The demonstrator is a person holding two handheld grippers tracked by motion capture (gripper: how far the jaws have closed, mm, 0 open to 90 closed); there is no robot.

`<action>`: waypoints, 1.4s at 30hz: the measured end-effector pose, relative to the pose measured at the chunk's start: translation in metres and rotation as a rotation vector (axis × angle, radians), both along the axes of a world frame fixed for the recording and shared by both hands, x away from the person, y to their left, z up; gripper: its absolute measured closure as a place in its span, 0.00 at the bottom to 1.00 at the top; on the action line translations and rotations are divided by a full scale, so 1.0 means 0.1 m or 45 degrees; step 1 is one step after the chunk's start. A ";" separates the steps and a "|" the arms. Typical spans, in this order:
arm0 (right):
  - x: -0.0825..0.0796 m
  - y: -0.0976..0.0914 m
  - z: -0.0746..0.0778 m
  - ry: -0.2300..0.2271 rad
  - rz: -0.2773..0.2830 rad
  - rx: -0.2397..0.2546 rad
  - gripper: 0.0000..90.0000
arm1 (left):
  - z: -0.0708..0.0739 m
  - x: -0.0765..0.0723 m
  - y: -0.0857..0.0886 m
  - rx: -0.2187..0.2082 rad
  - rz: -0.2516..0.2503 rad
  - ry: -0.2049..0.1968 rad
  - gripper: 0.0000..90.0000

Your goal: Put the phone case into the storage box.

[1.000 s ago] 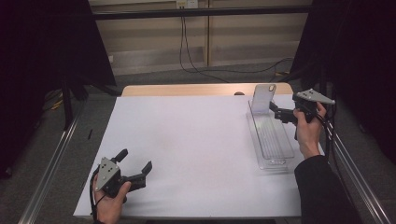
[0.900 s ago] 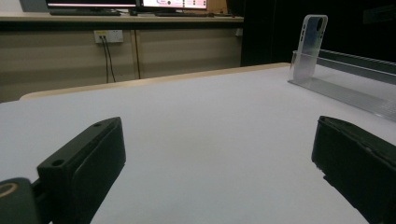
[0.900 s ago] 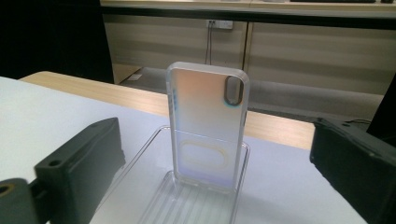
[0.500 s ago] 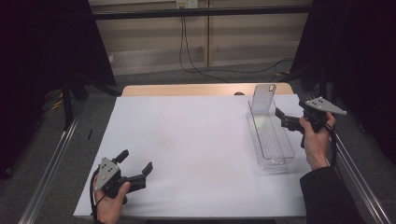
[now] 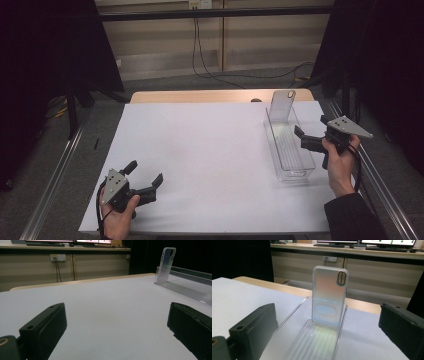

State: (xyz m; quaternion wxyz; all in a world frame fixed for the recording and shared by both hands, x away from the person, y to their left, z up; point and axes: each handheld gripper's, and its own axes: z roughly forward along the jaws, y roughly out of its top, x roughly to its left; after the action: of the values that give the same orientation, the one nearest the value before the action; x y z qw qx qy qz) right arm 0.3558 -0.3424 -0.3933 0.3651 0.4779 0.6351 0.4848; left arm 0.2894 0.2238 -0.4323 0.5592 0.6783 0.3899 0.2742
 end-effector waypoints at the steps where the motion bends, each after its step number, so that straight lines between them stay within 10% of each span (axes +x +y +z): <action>1: -0.02 0.00 -0.01 -0.005 0.000 0.009 0.01 | 0.00 0.00 0.00 -0.005 0.002 0.001 0.03; 42: -0.94 0.10 -0.18 -0.052 0.059 0.047 0.00 | 0.03 -0.07 0.02 0.013 0.011 -0.009 0.03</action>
State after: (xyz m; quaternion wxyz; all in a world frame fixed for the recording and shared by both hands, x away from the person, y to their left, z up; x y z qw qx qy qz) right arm 0.2615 -0.3323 -0.4109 0.3577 0.4598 0.6294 0.5142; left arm 0.2827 0.2258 -0.4298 0.5560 0.6783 0.3895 0.2811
